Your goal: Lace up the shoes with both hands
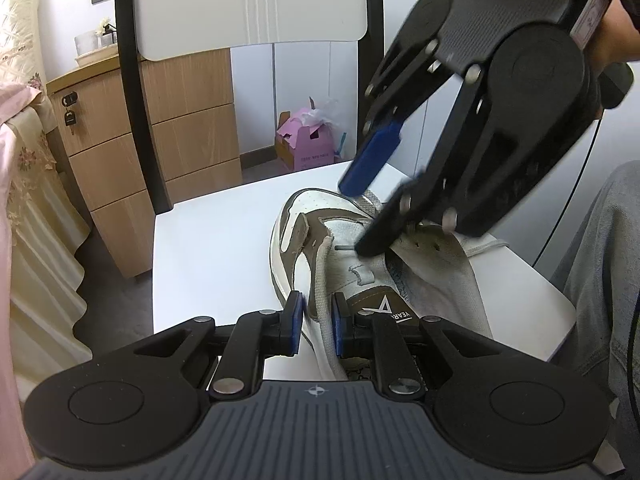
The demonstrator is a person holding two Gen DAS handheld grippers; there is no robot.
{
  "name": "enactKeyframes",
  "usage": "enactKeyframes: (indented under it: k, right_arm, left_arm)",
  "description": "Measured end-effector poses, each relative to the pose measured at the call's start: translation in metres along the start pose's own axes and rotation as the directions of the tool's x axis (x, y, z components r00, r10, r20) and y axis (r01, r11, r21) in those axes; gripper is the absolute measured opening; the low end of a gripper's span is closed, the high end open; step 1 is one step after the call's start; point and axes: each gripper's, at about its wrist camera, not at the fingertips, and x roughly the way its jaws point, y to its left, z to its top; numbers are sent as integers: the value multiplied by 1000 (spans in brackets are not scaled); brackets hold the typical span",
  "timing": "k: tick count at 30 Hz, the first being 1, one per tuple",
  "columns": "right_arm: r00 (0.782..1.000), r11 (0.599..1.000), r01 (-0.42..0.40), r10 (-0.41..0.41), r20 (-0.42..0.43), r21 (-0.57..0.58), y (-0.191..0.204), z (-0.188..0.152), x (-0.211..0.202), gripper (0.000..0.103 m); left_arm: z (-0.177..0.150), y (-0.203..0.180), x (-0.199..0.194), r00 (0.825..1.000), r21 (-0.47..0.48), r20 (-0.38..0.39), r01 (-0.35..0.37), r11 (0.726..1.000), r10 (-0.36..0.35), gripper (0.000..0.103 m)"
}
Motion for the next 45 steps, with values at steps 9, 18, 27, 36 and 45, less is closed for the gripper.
enactKeyframes:
  k: [9,18,27,36,45]
  right_arm:
    - [1000,999,20,-20,11,47,12,3,15,2]
    - [954,942,-61,-42,297,330,-3,-6,-40,0]
    - [939,974,-28,-51,341,224,8,40,-71,5]
    - [999,998,51,-51,-2,30,3,7,-7,41]
    - [992,987,8,-28,-123,-159,21,10,33,13]
  left_arm:
    - [-3,-5,2,1000,45,-20,-20,999,21,18]
    - [-6,-15,6,995,79,-45,-82,993,86,18]
    - [-6,-18,6,996,89,-45,-72,993,76,18]
    - [-7,-17,4,997,88,-45,-59,994,63,19]
    - [-8,-17,5,997,96,-44,-59,994,64,18]
